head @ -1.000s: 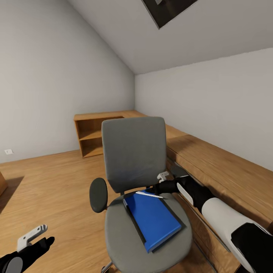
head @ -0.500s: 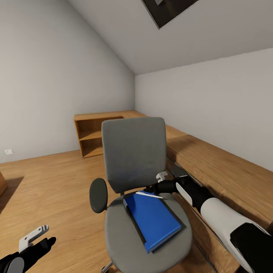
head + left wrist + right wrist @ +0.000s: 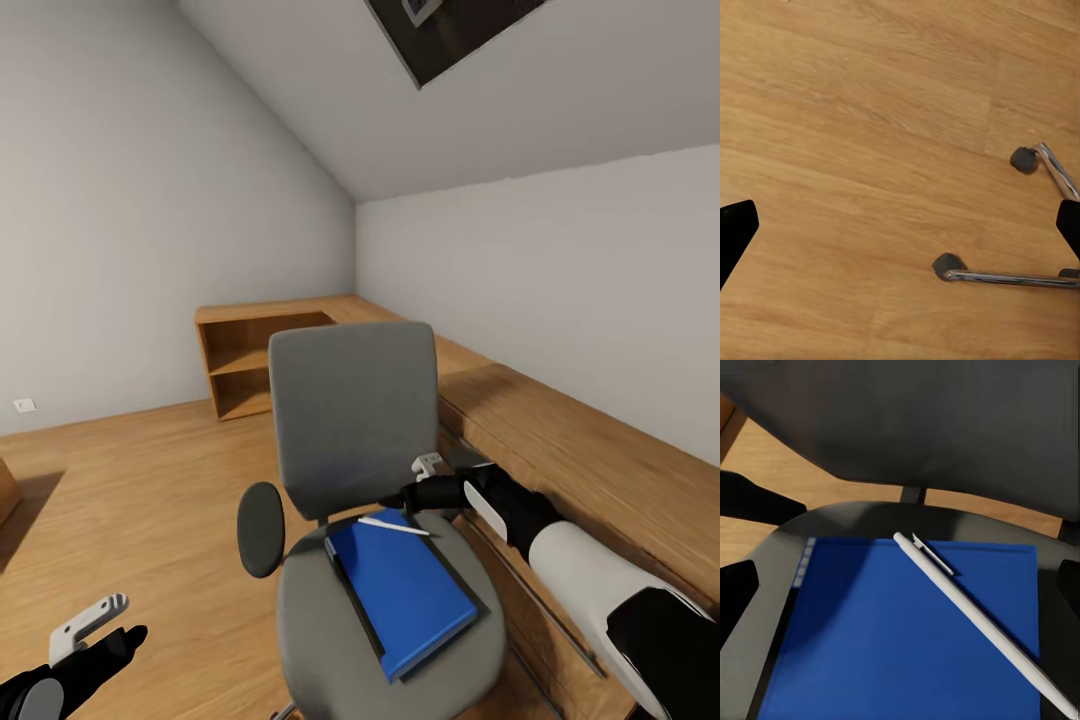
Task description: In the bedroom, organize the workspace by keeping the computer under the desk, ensuring the monitor is on the desk, placing the keyboard on the desk next to the monitor, placing the mouse on the desk next to the keyboard, moving the folder from the swivel chair onto the desk next to the mouse, stacking the notebook on top of the folder with the pen on top of the notebook, and positioning the swivel chair next to the desk.
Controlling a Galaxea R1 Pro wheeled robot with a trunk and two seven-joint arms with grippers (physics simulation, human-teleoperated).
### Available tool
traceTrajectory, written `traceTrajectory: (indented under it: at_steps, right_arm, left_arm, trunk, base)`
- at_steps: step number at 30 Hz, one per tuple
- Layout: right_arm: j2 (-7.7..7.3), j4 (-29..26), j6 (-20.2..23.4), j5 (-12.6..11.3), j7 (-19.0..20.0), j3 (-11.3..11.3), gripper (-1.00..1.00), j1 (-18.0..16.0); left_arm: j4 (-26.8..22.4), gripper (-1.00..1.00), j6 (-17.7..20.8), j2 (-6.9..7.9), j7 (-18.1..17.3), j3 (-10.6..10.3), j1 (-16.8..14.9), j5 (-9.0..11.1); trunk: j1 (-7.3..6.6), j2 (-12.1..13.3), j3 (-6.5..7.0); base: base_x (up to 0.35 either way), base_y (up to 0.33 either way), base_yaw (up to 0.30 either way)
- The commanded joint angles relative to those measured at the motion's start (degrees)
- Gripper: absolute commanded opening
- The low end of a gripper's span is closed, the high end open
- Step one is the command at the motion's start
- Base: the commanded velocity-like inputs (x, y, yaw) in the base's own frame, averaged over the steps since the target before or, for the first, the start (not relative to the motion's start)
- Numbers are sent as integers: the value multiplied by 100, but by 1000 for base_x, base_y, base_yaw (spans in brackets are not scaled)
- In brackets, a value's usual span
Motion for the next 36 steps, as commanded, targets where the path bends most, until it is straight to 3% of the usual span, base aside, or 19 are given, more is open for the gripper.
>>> traceTrajectory:
  at_steps: [1,17,36]
  right_arm:
    - [-7,-8,31,-44,-8,28,100,-5]
    - [-7,1,31,-44,-8,34,100,-5]
    - [-7,1,31,-44,-14,30,100,-5]
  left_arm:
    - [-6,100,21,1,49,2,-4,60]
    - [-6,100,29,8,49,10,-4,69]
    - [-6,100,29,6,49,6,-4,69]
  trunk:
    - [-23,39,12]
    - [-67,119,45]
    - [-67,119,-103]
  base:
    - [0,0,0]
    - [0,0,0]
    - [0,0,0]
